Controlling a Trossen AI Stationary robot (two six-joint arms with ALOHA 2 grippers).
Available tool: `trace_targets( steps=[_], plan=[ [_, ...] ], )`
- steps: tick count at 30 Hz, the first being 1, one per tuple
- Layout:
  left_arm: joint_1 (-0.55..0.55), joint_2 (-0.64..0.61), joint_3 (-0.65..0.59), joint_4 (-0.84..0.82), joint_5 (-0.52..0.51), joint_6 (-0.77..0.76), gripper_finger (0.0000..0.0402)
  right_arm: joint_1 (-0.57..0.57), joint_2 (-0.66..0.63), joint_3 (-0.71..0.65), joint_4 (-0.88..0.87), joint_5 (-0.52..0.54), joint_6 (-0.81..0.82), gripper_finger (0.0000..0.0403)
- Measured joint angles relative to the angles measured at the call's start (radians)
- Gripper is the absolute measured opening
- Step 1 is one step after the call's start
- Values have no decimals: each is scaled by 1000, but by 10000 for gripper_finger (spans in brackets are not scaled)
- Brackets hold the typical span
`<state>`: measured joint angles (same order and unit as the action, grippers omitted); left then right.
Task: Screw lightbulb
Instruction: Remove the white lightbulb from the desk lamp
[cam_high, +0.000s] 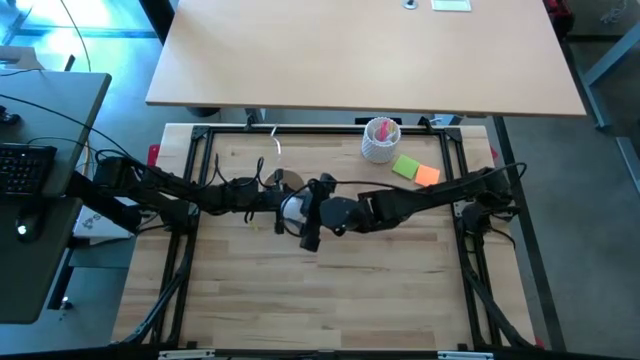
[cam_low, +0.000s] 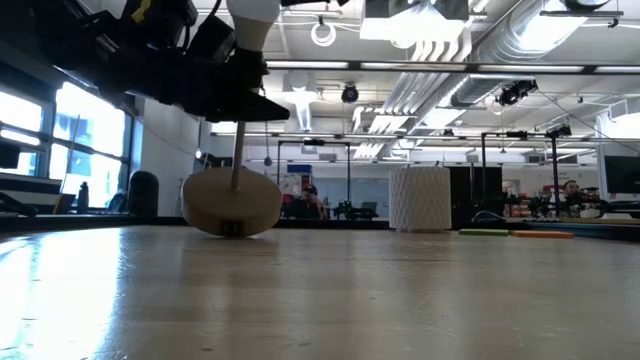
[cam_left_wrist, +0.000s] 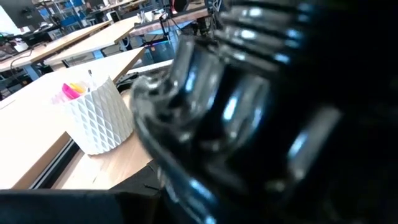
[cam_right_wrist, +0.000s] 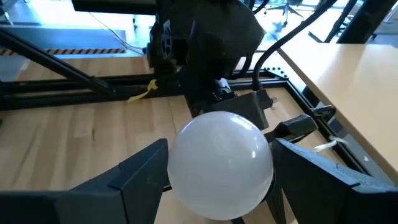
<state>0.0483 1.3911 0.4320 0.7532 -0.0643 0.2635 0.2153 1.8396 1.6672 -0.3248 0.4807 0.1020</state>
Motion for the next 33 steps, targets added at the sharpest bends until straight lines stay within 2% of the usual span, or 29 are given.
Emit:
trace_targets(
  steps=[4, 10, 14, 20, 24, 29, 33],
  plan=[
    [0, 0, 0, -1, 0, 0, 154, 1, 5, 0, 4, 6, -14, 273],
    [0, 0, 0, -4, 11, 7, 154, 1, 5, 1, 1, -3, -121, 227],
    [-2, -2, 0, -14, 68, 19, 143, 2, 3, 1, 2, -40, -322, 208],
    [-2, -1, -1, -45, 103, 14, 108, 19, 1, 5, 19, -60, -732, 204],
    [-4, 1, -1, -63, 145, 8, 76, 33, 1, 3, 34, -60, -915, 203],
    [-5, 1, -1, -68, 149, 4, 33, 47, 7, 0, 86, -38, -878, 203],
    [-4, 1, -1, -60, 102, -21, 12, 59, 6, -2, 82, 24, -799, 203]
  ],
)
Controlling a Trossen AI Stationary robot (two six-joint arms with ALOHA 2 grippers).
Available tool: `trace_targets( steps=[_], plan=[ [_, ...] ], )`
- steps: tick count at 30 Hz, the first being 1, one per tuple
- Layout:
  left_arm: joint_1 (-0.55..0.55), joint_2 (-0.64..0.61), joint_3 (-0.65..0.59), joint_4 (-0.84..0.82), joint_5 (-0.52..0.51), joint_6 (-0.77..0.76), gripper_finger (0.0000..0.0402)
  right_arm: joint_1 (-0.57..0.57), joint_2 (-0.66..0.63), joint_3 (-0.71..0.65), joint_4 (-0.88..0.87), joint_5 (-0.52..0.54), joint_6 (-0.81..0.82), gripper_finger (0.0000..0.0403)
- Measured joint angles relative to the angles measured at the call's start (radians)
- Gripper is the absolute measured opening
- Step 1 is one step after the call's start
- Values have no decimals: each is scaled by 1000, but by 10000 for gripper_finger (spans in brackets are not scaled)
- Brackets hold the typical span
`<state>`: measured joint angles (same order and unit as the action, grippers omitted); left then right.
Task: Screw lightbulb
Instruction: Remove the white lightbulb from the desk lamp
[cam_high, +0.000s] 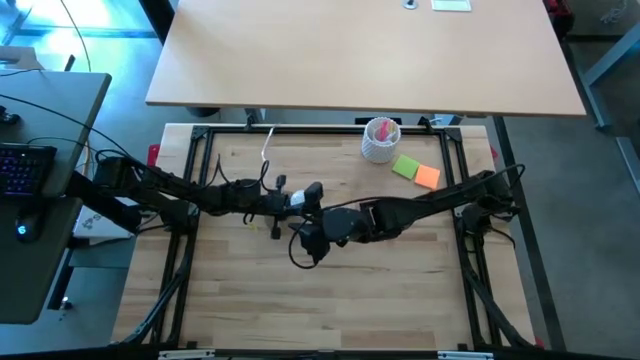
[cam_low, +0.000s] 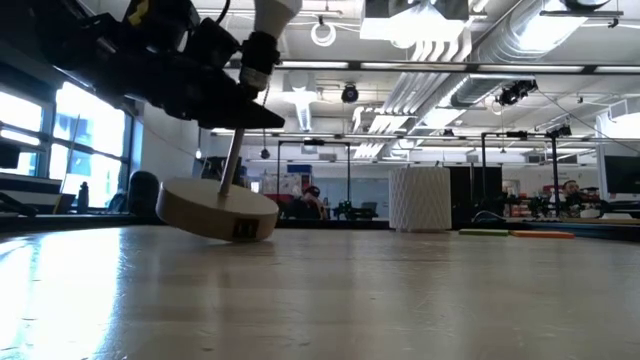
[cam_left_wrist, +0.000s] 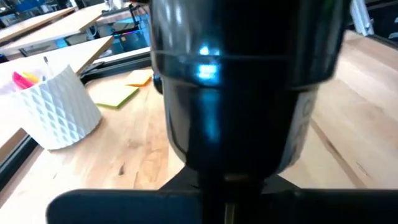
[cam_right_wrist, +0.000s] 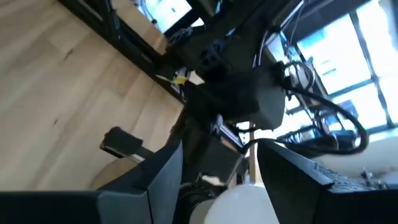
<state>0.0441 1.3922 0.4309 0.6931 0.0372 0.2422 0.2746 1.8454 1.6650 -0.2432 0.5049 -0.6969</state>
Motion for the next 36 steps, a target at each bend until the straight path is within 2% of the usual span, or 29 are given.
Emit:
trace_targets(
  steps=[4, 11, 14, 18, 24, 31, 36],
  plan=[
    [1, -3, 0, -14, -9, 5, 32, 2, -2, 0, -9, 28, 72, 204],
    [1, -47, 0, -70, 6, 10, 130, 2, -4, 0, -31, 51, 88, 204],
    [1, -101, 0, -109, 6, 26, 154, 3, -4, 0, -36, 56, 92, 204],
    [2, -184, 0, -190, -11, 29, 160, 2, -5, 1, -46, 57, 96, 204],
    [2, -263, -2, -207, -29, 29, 161, 3, -6, 2, -43, 57, 97, 204],
    [1, -266, -2, -193, -29, 21, 139, 3, -7, 3, -46, 56, 103, 204],
    [1, -266, -2, -195, -29, 26, 138, 3, -7, 3, -45, 55, 185, 204]
  ],
)
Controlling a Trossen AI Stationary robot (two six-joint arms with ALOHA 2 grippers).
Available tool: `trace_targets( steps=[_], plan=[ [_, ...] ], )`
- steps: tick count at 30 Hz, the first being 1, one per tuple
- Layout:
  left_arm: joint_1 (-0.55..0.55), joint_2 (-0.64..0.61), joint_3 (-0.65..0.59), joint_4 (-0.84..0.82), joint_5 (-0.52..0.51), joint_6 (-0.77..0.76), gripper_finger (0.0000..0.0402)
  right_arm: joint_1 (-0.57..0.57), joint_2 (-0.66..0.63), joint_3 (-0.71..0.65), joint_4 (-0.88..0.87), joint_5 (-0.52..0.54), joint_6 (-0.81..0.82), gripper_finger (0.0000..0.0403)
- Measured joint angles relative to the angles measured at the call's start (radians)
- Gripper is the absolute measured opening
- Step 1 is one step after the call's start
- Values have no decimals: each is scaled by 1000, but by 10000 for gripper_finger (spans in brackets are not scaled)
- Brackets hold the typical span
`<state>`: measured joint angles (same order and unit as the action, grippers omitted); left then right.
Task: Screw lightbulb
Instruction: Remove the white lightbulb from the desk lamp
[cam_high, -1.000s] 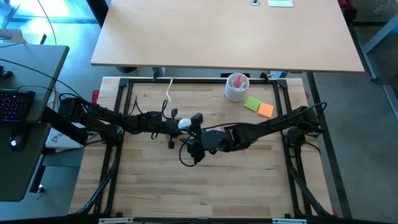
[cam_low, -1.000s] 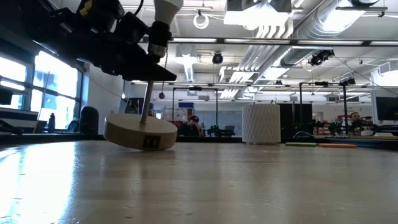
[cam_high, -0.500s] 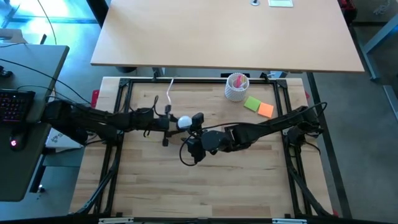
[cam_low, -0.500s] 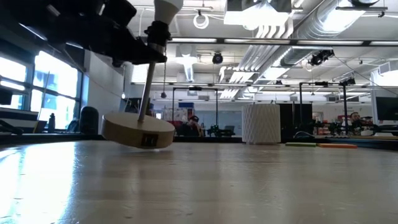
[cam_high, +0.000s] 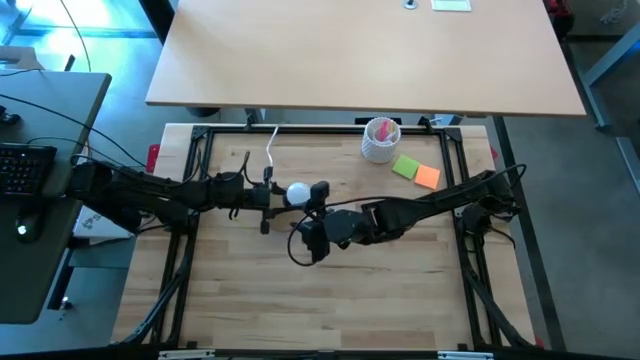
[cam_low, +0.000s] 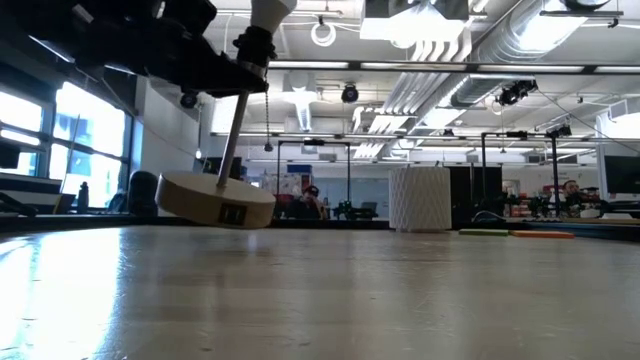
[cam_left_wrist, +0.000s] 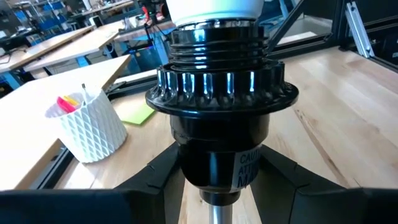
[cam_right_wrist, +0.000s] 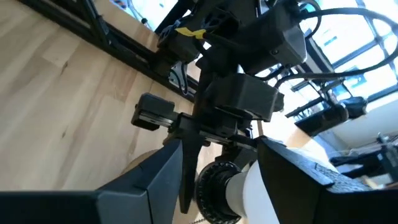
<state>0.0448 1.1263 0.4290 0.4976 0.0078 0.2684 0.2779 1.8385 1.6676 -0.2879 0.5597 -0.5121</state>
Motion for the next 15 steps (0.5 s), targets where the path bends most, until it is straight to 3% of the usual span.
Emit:
trace_targets(
  steps=[6, 13, 15],
  plan=[
    [-1, -2, 2, -12, -53, 24, 137, 5, 0, -1, 27, -11, 85, 213],
    [-1, -1, 2, -46, -141, 35, 136, 21, -4, -1, 70, -4, 175, 270],
    [-5, -1, 2, -58, -190, 57, 134, 25, -16, -1, 77, 45, 200, 283]
  ],
)
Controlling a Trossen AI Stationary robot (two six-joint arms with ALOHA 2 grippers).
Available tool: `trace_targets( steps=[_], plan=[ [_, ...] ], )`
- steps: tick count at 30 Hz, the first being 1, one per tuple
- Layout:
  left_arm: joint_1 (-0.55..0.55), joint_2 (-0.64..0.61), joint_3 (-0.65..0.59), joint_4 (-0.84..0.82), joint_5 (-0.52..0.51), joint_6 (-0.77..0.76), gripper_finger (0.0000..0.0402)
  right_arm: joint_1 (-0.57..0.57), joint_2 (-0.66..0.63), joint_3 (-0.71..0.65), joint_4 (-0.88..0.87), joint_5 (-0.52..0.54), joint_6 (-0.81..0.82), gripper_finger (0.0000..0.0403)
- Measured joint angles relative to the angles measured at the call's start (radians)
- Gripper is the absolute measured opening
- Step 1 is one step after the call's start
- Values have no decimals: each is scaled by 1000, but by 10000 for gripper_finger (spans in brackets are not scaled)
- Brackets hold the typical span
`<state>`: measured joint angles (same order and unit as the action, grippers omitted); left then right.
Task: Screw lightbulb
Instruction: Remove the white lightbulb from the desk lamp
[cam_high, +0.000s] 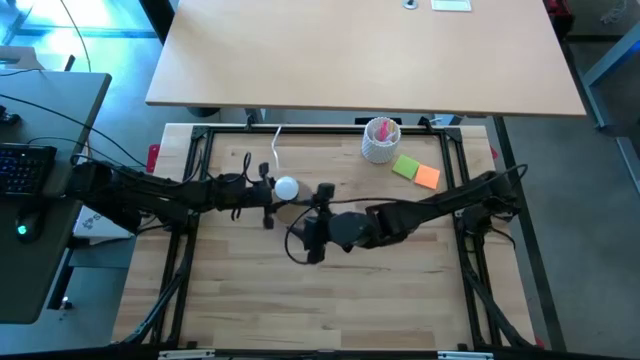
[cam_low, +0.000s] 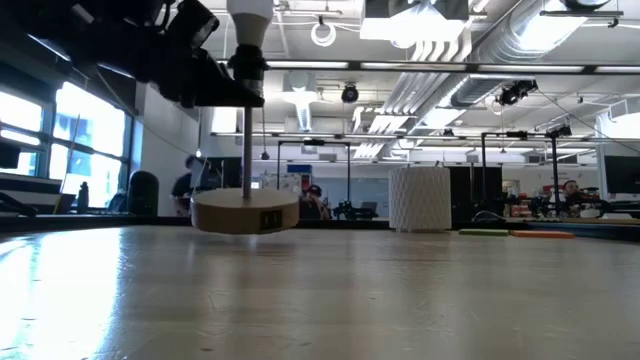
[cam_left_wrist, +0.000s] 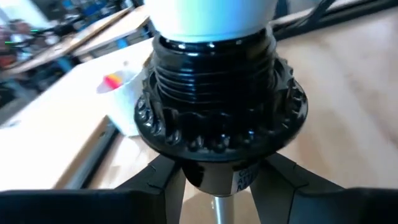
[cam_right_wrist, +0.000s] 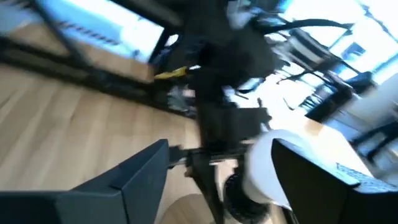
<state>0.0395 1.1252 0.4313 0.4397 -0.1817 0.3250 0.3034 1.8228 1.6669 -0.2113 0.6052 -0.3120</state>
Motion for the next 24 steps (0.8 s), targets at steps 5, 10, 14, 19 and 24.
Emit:
trace_targets(
  steps=[5, 10, 14, 19, 24],
  plan=[
    [-34, 0, 0, 3, -134, 70, 122, -18, -26, 54, -100, 142, 190, 291],
    [-76, 0, 0, 16, -233, 145, 117, -64, -25, 70, -167, 23, 327, 291],
    [-97, 4, 0, 16, -312, 178, 109, -92, -25, 69, -198, 10, 378, 291],
    [-102, 33, 0, 17, -329, 185, 83, -115, -18, 69, -184, -100, 397, 291],
    [-102, 86, 0, 43, -330, 203, 72, -127, 17, 69, -198, -119, 405, 291]
  ],
)
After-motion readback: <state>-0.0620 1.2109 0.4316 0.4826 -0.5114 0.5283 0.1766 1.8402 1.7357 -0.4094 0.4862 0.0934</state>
